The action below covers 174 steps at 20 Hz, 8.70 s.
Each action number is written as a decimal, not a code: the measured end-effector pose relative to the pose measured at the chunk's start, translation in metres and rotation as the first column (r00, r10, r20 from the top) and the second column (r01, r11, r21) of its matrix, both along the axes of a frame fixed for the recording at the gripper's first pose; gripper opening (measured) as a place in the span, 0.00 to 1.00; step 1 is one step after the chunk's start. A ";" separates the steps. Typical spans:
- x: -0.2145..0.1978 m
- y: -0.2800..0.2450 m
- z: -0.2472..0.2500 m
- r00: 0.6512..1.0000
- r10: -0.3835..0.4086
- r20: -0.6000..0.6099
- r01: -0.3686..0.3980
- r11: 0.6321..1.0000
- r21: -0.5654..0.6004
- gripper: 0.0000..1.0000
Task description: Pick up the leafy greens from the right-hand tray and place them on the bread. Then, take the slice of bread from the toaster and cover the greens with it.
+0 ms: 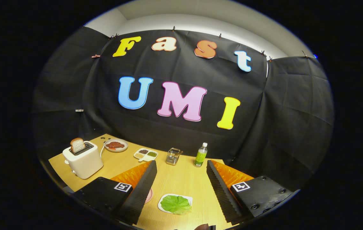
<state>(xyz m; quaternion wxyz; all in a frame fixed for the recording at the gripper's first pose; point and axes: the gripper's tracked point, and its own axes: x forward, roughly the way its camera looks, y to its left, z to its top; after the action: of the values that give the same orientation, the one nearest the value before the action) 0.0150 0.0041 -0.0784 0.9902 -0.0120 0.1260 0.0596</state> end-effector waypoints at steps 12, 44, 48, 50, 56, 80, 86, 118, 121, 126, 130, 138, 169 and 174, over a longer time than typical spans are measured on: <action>0.020 0.003 -0.229 0.842 0.249 -0.478 -0.293 0.956 -0.019 0.95; 0.050 0.075 -0.224 0.722 0.352 -0.595 -0.321 0.933 0.162 0.13; 0.050 0.132 -0.204 0.708 0.408 -0.576 -0.377 0.909 0.180 0.13; 0.049 0.158 -0.203 0.692 0.429 -0.581 -0.396 0.898 0.192 0.13; 0.056 0.199 -0.215 0.677 0.438 -0.592 -0.418 0.890 0.181 0.14; 0.013 0.346 -0.004 0.703 0.667 -0.247 -0.601 0.743 0.294 0.99; 0.022 0.438 0.013 0.707 0.666 -0.240 -0.584 0.740 0.333 0.99; 0.086 0.501 -0.026 0.779 0.478 -0.407 -0.283 0.846 0.452 0.14; 0.089 0.471 0.007 0.809 0.467 -0.356 -0.267 0.832 0.486 0.14; 0.090 0.392 0.035 0.858 0.408 -0.313 -0.202 0.828 0.524 0.14; 0.090 0.316 0.012 0.887 0.326 -0.326 -0.140 0.864 0.483 0.14; 0.073 0.213 -0.117 0.845 0.181 -0.504 0.024 0.927 0.374 0.14; 0.082 0.154 -0.291 0.828 0.059 -0.557 -0.059 0.998 0.019 0.93; 0.089 0.136 -0.274 0.857 0.052 -0.512 -0.050 0.999 0.019 0.99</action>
<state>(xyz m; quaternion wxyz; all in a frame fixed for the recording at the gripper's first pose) 0.1039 0.1399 -0.3521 0.9192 0.0033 0.3841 0.0871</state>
